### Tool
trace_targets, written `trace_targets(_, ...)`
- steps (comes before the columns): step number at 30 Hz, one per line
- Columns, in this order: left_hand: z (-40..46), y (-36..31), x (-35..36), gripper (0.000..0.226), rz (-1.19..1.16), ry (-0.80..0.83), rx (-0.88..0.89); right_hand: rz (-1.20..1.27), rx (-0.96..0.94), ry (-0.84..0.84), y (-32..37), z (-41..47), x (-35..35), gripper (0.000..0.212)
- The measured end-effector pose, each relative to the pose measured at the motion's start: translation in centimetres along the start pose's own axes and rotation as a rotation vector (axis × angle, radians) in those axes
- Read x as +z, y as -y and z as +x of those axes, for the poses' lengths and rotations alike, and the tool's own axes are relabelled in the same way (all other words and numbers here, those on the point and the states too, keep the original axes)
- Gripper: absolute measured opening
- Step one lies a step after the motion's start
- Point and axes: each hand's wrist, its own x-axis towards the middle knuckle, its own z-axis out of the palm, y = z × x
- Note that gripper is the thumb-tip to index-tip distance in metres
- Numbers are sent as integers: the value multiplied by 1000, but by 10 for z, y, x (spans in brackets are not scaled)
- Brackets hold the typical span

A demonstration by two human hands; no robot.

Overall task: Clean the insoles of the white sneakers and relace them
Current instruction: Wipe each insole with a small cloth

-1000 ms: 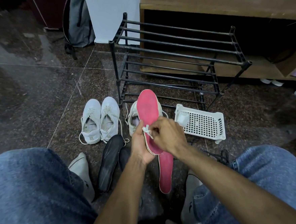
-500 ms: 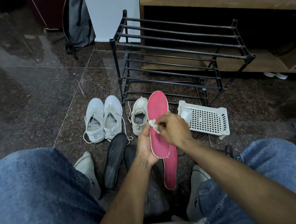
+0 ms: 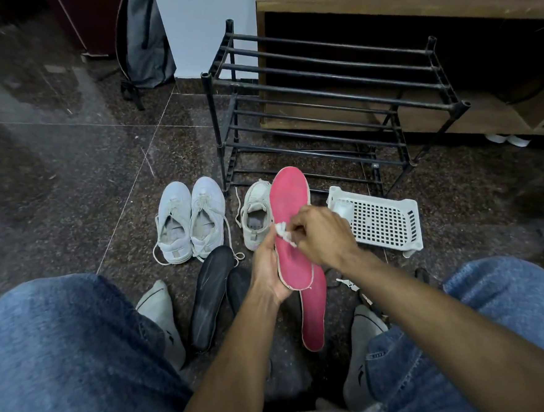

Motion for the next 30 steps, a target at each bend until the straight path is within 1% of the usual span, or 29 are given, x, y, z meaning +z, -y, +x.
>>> trace_targets(4, 2, -15, -7, 63, 1, -10, -15, 77, -132, 209, 6, -36, 5, 22)
trace_targets(6, 3, -17, -9, 65, -3, -12, -21, 87, -143, 239, -1, -40, 4, 19)
trace_targets(9, 4, -12, -5, 68, 40, -14, -39, 23, -129, 156, -9, -34, 2, 19)
trace_targets(13, -2, 2, 3, 57, 43, -16, -38, -75, -99, -28, -6, -18, 4, 20)
trace_targets(16, -4, 11, 8, 49, 53, -39, -28, -59, 10, -128, -4, -2, 3, 18)
trace_targets(20, 0, 14, 10, 43, 171, -44, -11, -43, 177, -211, -12, 9, -1, 17)
trace_targets(22, 1, 15, 9, 37, 194, -55, -9, 9, 184, -185, -19, 6, -2, 15)
trace_targets(24, 2, 13, 8, 39, 179, -49, 6, 102, 110, -62, -20, -3, -2, 13)
trace_targets(26, 3, 12, 10, 42, 176, -38, 20, 96, 36, 19, -18, -10, -1, 12)
trace_targets(28, 4, 12, 13, 39, 208, -26, 24, 41, 12, -35, -19, -6, -3, 12)
trace_targets(30, 6, 13, 11, 36, 274, -58, 37, -11, 34, -123, -24, 8, -9, 13)
